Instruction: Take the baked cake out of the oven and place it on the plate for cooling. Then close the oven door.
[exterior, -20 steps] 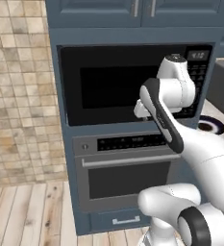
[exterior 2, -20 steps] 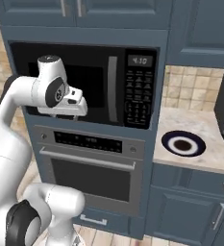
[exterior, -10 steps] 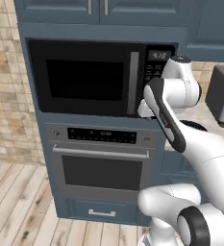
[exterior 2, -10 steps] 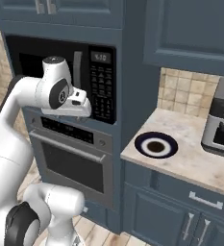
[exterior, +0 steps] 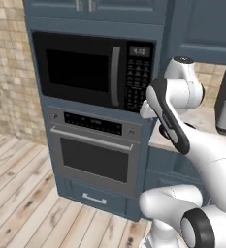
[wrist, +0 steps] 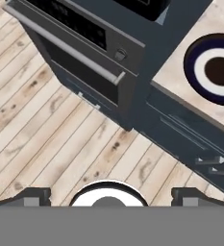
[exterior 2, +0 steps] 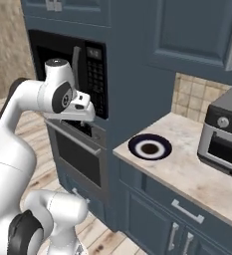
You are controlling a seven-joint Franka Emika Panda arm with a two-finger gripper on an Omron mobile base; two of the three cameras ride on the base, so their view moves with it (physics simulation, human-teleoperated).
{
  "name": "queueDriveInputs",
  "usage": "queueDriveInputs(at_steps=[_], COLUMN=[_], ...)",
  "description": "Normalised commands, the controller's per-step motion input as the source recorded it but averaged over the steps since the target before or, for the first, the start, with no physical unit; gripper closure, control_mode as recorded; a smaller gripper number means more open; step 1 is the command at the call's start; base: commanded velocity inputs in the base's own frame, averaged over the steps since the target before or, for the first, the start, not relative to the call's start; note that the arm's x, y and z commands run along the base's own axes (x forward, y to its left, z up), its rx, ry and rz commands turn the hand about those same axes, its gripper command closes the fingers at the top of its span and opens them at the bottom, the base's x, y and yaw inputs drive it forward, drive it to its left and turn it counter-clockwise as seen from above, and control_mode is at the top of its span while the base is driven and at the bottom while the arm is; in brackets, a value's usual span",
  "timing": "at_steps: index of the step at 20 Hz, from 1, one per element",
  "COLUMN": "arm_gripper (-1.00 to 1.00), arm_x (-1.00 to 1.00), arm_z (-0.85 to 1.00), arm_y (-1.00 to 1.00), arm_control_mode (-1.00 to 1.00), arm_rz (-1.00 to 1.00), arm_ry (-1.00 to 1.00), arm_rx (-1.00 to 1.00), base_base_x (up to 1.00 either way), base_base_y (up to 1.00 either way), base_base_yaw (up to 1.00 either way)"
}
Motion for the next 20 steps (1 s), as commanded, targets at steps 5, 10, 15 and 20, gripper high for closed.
queueDriveInputs(at_steps=[5,10,15,20], arm_gripper=[-1.0,-1.0,-1.0,-1.0], arm_x=[0.0,0.0,0.0,0.0], arm_z=[0.0,0.0,0.0,0.0], arm_y=[0.0,0.0,0.0,0.0], arm_control_mode=[1.0,1.0,1.0,1.0], arm_rz=[0.0,0.0,0.0,0.0], arm_ry=[0.0,0.0,0.0,0.0], arm_rx=[0.0,0.0,0.0,0.0], base_base_x=[0.0,0.03,0.21,0.02], base_base_y=[-0.57,-0.54,-0.47,-0.59], base_base_yaw=[0.42,0.35,0.28,0.24])
